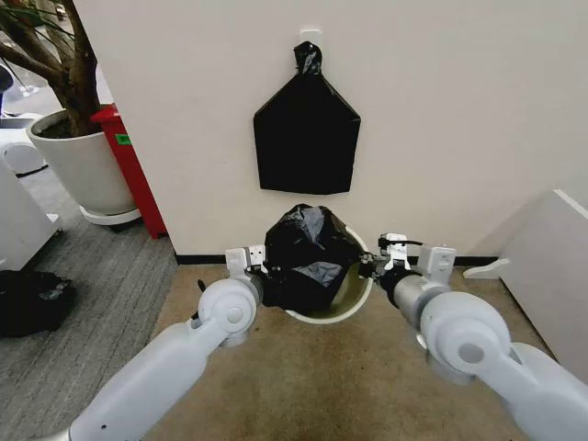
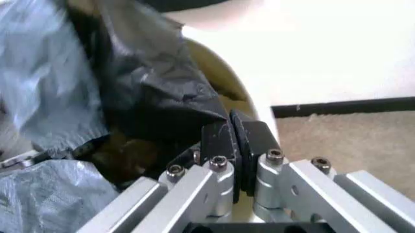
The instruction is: Place the garbage bag over the trash bin.
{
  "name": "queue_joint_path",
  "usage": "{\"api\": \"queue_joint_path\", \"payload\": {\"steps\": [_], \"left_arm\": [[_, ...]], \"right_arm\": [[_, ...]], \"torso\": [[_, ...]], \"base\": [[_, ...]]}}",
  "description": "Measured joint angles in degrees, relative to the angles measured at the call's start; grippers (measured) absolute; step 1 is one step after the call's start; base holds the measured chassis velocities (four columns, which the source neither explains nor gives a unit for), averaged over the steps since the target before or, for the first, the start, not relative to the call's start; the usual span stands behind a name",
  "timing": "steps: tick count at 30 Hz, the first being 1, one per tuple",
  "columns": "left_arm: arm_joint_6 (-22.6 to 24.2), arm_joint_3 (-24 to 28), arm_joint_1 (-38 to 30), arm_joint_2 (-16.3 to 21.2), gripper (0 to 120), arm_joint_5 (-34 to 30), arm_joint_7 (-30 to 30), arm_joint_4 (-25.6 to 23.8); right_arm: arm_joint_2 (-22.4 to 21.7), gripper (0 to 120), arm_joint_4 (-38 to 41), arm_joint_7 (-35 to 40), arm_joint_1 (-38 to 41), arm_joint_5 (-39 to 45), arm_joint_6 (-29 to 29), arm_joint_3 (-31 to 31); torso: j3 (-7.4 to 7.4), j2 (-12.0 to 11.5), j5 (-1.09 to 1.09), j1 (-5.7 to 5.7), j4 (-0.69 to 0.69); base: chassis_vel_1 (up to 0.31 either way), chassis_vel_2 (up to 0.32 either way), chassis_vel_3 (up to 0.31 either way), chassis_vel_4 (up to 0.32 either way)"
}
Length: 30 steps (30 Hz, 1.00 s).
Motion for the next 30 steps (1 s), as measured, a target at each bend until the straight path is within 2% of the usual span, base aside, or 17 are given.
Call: {"api": "queue_joint_path", "payload": {"steps": [7,12,25,30], "left_arm": [[-1.0,-1.0,0.0,0.6,0,1.7,1.9,0.0],[-1.2,-1.3,0.2,1.0,0,2.8,2.6,-0.1],[-1.0,-1.5,0.3,1.7,0,4.5,3.6,-1.2],[-0.7,-1.7,-0.4,1.9,0,4.3,3.6,-1.3]], "right_arm": [[-2.3,0,-0.3,-1.0,-4.5,0.4,-0.7,7.4],[-3.2,0,-0.4,-1.6,-5.5,1.0,-1.2,9.6],[-5.0,0,3.6,-5.3,-7.7,-1.2,-2.1,10.0],[-6.7,12,6.2,-8.6,-10.1,-5.7,-1.8,10.6]], "torso": [[0.00,0.0,0.01,0.00,-0.01],[0.00,0.0,0.00,0.00,0.00],[0.00,0.0,-0.01,0.00,0.00],[0.00,0.0,0.00,0.00,0.00]], "base": [[0.000,0.000,0.000,0.000],[0.000,0.000,0.000,0.000],[0.000,0.000,0.000,0.000],[0.000,0.000,0.000,0.000]]}}
